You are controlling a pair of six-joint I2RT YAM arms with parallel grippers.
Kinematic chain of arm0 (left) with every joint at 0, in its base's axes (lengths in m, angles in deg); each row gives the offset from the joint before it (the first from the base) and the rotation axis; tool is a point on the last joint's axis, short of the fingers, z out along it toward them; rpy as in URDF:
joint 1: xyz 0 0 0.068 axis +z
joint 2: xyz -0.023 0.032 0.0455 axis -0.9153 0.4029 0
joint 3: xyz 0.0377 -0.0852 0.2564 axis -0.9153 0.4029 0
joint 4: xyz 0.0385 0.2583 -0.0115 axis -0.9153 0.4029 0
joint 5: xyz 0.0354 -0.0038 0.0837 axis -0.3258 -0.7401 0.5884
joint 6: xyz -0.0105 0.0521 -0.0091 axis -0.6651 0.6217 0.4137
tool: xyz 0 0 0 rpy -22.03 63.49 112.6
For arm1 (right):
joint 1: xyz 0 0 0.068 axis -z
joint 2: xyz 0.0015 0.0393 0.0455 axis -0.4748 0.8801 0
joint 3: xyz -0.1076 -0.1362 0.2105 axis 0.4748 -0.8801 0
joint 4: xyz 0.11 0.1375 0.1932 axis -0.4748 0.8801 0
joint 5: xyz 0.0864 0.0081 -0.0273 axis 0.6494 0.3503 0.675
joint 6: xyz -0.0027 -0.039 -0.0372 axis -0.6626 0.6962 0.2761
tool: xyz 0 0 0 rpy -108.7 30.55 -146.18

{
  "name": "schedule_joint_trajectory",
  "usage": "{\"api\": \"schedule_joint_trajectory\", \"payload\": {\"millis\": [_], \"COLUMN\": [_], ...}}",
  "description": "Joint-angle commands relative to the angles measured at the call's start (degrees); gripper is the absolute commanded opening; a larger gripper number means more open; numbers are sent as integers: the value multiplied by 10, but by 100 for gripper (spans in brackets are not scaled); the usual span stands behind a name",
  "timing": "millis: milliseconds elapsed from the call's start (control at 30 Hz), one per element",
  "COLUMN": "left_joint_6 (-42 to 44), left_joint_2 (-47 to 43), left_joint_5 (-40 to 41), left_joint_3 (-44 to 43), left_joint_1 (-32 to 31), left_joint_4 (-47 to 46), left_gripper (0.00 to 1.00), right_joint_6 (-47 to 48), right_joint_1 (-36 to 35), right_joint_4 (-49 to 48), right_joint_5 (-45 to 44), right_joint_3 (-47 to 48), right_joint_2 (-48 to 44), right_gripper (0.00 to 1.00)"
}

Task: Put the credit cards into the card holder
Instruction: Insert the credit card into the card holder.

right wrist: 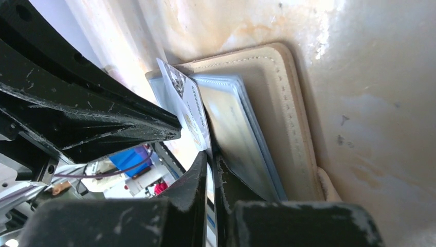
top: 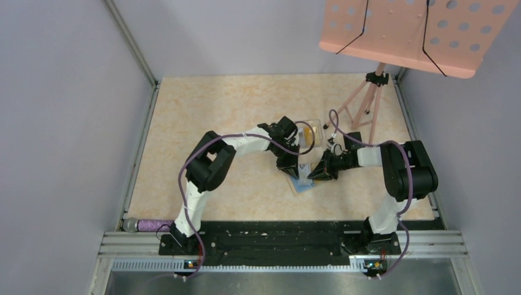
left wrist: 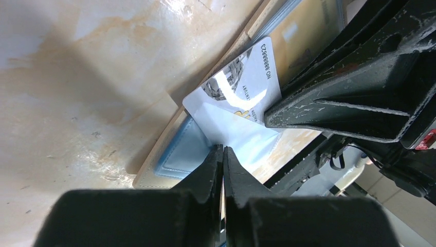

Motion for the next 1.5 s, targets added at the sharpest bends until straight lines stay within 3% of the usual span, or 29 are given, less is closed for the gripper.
{"api": "schedule_joint_trajectory", "payload": {"millis": [0, 100, 233, 733, 1200, 1467], "left_joint_6": [27, 28, 28, 42, 46, 45], "left_joint_2": [-36, -66, -95, -16, -2, -2], "left_joint_5": [75, 88, 100, 68, 71, 69], "left_joint_3": [10, 14, 32, 3, -17, -15], "left_joint_1": [-2, 1, 6, 11, 12, 12], "left_joint_4": [29, 37, 46, 37, 46, 46], "left_gripper": [9, 17, 18, 0, 0, 0], "right_joint_6": [51, 76, 106, 144, 150, 128], "right_joint_1": [-11, -11, -11, -11, -14, -58], "right_joint_4": [15, 63, 119, 235, 239, 205], "right_joint_5": [-75, -84, -79, -89, -81, -41], "right_joint_3": [10, 33, 65, 91, 89, 113], "right_joint_2": [-12, -30, -35, -4, -9, 29], "right_gripper": [0, 0, 0, 0, 0, 0]}}
